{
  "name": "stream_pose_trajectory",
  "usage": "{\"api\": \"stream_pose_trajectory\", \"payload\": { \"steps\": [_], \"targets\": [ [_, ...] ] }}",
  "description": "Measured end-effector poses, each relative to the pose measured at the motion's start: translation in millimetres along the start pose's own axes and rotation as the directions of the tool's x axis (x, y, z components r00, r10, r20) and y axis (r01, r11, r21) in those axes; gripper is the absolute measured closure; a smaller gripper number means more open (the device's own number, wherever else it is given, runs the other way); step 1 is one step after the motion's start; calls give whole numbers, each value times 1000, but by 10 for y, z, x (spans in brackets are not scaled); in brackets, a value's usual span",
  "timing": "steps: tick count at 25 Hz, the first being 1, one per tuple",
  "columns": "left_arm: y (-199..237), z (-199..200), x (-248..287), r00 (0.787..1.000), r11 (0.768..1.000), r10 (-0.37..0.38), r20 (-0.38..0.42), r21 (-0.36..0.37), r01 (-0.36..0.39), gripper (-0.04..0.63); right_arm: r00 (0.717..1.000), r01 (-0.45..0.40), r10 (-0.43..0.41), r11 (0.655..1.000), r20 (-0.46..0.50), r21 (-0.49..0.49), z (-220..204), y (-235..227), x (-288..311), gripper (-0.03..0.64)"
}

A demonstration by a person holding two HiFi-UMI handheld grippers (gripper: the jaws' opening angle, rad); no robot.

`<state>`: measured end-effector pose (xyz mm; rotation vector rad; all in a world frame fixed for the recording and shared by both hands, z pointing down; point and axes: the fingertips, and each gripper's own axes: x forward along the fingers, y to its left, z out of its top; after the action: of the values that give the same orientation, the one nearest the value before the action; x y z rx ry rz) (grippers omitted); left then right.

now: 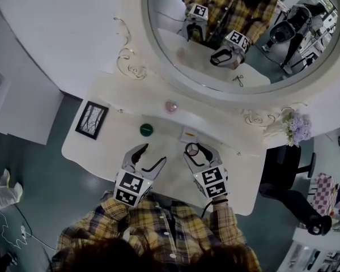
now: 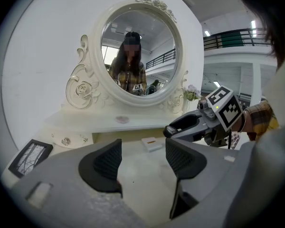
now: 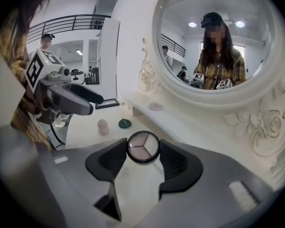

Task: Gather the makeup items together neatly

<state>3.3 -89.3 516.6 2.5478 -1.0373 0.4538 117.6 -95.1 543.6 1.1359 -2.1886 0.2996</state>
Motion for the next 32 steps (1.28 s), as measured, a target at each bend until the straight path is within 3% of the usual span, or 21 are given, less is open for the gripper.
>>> {"api": "stream_pose_trajectory", "payload": {
  "steps": [7, 13, 22, 32],
  "targets": [
    [-33, 52, 104, 1000, 1000, -5, -2, 1, 5, 314, 999, 32, -30, 998, 33, -51, 307, -344, 109, 399],
    [-22, 34, 172, 1000, 1000, 5, -8, 2, -5, 314, 998, 47, -46, 998, 50, -36, 496, -609, 286, 399],
    [95, 31, 241, 999, 999, 31, -22, -18, -32, 314, 995, 96, -96, 995, 6, -22, 483, -973, 597, 399],
    [154, 65, 331, 999, 999, 35, -30, -23, -36, 314, 996, 75, -76, 997, -41, -20, 454, -1070, 791, 399]
  ]
}}
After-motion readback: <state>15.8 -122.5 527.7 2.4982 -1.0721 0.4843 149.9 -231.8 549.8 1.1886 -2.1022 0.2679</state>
